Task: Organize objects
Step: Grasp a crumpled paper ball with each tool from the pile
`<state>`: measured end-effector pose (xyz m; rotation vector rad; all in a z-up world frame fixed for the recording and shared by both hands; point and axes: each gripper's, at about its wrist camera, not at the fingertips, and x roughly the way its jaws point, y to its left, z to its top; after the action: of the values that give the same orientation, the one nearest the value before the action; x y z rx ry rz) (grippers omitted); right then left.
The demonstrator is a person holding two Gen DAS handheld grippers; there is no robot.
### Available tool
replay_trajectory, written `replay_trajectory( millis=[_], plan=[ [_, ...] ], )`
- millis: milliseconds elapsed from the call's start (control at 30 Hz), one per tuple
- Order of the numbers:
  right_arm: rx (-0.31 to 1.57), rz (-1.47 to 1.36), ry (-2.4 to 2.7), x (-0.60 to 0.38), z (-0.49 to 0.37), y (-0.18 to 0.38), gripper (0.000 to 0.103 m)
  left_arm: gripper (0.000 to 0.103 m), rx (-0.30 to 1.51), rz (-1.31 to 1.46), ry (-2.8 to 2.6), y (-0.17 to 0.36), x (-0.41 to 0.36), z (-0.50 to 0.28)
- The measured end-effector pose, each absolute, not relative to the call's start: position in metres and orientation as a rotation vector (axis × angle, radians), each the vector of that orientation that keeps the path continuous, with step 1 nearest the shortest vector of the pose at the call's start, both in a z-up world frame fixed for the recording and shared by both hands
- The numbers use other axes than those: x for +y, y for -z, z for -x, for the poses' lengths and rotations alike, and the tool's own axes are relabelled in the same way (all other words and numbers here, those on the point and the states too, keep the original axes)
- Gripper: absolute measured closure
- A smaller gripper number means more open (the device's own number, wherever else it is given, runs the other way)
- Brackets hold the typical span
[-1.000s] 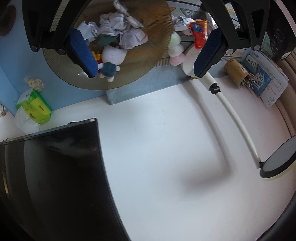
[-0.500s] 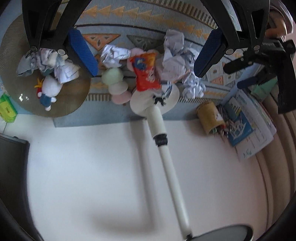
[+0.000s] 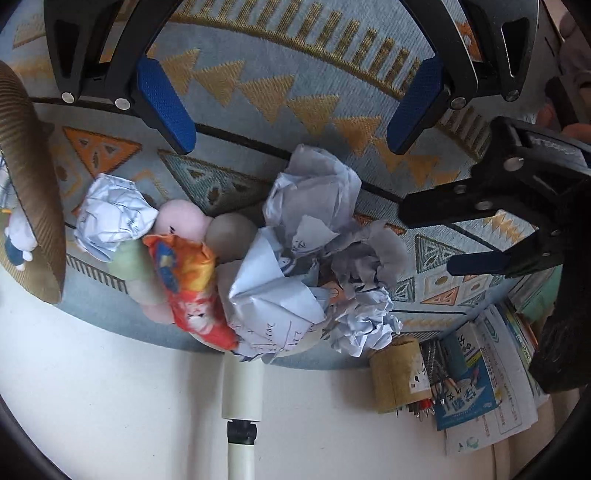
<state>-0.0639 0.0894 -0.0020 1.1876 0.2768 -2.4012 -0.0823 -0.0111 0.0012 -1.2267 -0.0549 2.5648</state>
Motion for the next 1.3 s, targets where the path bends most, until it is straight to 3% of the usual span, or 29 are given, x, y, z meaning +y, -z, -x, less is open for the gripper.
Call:
replay_trajectory(
  millis=[300,433,600,733,967,1200,1267,1300],
  plan=[
    [0.131,-1.203,2.414,0.087,0.084,0.002,0.0,0.0,-0.192,1.18,-2.552,0.006,-0.006,0.106],
    [0.072,-1.193,2.408,0.092,0.085,0.0,0.0,0.001,-0.336,1.178,-2.531,0.01,-0.016,0.112],
    [0.058,-1.195,2.427,0.094,0.084,-0.001,0.0,0.0,-0.212,1.225,-2.578,0.009,-0.001,0.113],
    [0.016,-1.187,2.431,0.1,0.083,-0.003,0.004,0.001,-0.301,1.201,-2.562,0.009,-0.011,0.115],
    [0.027,-1.177,2.427,0.098,0.081,-0.004,0.01,0.001,-0.258,1.218,-2.576,0.01,-0.007,0.116],
    [0.093,-1.156,2.395,0.087,0.077,-0.005,0.02,0.001,-0.27,1.213,-2.572,0.01,-0.008,0.118],
    [0.119,-1.145,2.387,0.083,0.075,-0.005,0.031,0.002,-0.259,1.216,-2.576,0.011,-0.006,0.118],
    [0.133,-1.133,2.395,0.082,0.073,-0.007,0.051,0.017,-0.256,1.216,-2.597,0.01,-0.007,0.118]
  ],
)
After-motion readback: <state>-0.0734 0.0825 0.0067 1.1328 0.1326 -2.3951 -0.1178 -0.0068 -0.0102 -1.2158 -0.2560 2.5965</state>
